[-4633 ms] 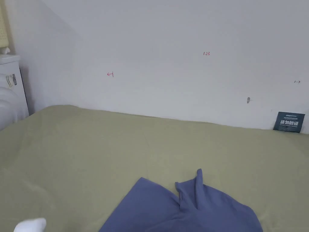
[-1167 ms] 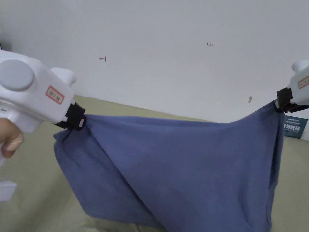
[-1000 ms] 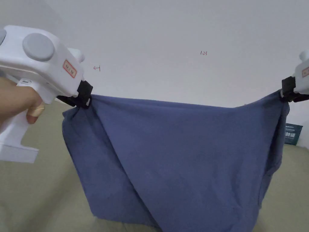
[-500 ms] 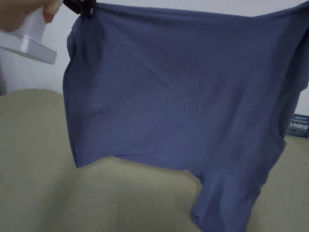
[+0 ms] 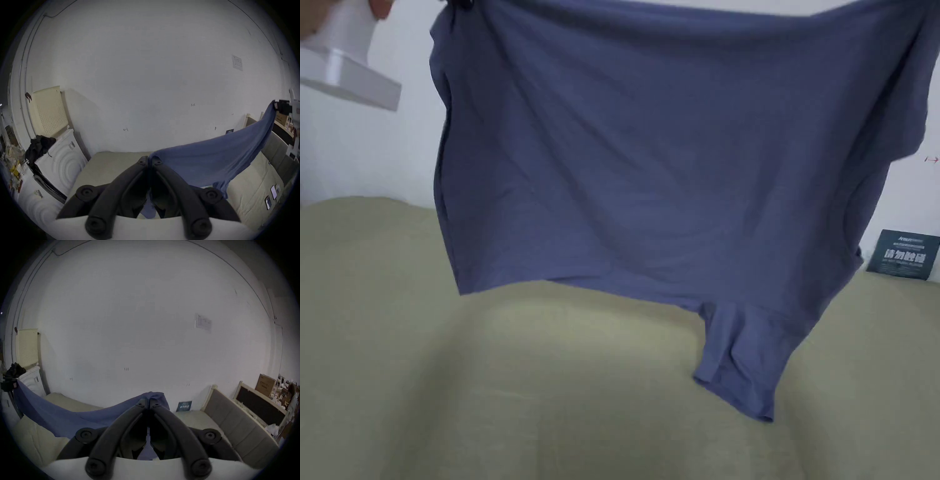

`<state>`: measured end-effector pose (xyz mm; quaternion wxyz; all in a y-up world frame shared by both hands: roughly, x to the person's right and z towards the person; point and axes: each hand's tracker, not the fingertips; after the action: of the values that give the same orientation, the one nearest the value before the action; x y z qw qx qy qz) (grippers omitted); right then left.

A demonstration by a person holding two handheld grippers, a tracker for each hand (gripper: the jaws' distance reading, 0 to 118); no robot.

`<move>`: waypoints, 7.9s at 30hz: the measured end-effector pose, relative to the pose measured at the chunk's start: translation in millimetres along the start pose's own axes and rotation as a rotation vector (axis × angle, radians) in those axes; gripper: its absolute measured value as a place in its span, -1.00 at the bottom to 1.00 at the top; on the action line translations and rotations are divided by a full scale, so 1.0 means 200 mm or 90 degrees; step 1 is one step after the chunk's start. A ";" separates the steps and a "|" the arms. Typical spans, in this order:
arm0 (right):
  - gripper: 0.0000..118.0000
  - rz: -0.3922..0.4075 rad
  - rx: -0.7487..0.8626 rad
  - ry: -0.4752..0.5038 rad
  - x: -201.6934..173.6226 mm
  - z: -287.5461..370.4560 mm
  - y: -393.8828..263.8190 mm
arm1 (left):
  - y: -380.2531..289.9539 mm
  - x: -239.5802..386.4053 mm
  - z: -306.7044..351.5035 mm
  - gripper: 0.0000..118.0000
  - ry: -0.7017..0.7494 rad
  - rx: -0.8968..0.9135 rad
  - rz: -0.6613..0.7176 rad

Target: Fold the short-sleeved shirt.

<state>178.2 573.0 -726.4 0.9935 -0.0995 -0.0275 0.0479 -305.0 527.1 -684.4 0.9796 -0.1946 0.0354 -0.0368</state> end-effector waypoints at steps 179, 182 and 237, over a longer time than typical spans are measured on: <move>-1.00 -0.005 -0.537 0.092 0.12 1.31 -2.48 | -2.59 0.13 0.70 0.37 -0.017 -0.483 0.134; -0.42 -0.023 -0.547 0.108 0.13 1.22 -2.52 | -2.58 0.13 0.74 -0.13 -0.004 -0.444 0.101; 0.43 -0.085 -0.607 0.036 0.36 1.66 -2.50 | -2.48 -0.17 1.31 0.40 -0.046 -0.457 0.147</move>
<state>274.2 158.0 -297.6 0.8386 -0.5429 -0.0259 -0.0367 -346.1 171.8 -250.1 0.8474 -0.5213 0.0331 0.0955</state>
